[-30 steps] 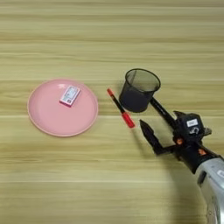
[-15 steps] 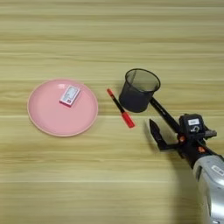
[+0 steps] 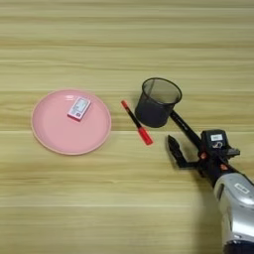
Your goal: Move the objects on the table
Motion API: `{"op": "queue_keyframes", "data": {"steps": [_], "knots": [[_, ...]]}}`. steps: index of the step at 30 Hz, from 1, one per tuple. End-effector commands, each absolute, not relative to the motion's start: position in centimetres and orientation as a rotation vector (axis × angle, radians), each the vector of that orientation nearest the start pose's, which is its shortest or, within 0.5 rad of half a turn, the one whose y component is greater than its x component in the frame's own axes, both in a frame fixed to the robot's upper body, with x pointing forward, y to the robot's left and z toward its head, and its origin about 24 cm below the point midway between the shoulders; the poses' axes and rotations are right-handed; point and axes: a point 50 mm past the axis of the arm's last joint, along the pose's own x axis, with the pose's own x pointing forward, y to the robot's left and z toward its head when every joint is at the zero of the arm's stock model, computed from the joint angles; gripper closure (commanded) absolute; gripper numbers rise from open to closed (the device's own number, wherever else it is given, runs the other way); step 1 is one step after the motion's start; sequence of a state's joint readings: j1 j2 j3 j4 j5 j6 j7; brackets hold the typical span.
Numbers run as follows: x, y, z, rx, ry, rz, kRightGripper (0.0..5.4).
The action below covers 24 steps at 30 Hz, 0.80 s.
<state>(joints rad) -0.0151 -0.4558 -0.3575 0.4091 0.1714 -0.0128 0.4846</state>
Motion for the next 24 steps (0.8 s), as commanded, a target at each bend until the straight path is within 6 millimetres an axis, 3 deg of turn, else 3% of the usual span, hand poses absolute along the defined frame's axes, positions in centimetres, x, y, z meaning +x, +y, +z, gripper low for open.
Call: {"op": "queue_keyframes", "data": {"steps": [1, 12, 24], "knots": [[24.1, -33.4, 4.7, -0.207, 0.175, -0.001, 0.03], [24.1, -34.8, 3.0, -0.163, 0.243, -0.025, 0.03], [23.6, -34.2, 1.4, -0.125, 0.323, 0.045, 1.51]]}}
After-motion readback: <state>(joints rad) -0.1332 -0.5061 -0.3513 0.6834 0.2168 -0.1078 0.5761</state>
